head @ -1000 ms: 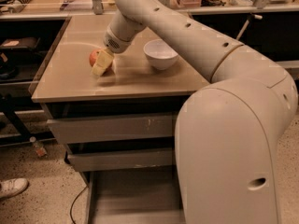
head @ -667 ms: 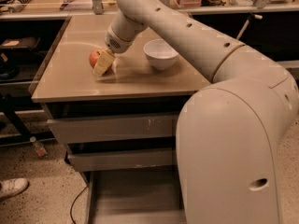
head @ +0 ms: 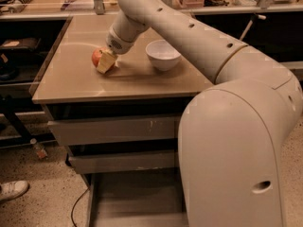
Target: Place apple into bottom drawer
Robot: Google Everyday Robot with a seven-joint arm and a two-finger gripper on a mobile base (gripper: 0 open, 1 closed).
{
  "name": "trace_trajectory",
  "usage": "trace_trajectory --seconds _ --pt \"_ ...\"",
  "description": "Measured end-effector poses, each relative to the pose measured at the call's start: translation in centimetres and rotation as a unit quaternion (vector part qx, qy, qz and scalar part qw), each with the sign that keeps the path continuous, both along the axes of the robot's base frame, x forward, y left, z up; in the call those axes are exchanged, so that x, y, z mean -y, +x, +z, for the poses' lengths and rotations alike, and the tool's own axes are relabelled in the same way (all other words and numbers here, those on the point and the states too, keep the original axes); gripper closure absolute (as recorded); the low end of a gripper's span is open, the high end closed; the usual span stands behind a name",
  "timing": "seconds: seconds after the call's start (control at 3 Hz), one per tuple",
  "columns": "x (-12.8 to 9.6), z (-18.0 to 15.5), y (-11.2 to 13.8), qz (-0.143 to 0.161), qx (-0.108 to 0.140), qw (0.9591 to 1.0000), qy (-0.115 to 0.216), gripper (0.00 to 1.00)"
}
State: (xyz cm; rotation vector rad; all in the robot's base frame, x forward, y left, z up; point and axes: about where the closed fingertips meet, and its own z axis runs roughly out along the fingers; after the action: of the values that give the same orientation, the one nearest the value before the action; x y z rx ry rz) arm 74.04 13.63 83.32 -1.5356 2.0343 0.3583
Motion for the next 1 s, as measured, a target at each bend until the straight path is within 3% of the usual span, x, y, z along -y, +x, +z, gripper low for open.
trace_trajectory --seconds 0.33,0.67,1.0 --pt "0.0 0.0 0.0 0.000 0.000 1.0000 0.000 0.89" --pt "0.0 0.0 0.0 0.000 0.000 1.0000 0.000 1.00" --pt "0.4 0.1 -1.5 0.000 -0.005 1.0000 -0.006 1.00"
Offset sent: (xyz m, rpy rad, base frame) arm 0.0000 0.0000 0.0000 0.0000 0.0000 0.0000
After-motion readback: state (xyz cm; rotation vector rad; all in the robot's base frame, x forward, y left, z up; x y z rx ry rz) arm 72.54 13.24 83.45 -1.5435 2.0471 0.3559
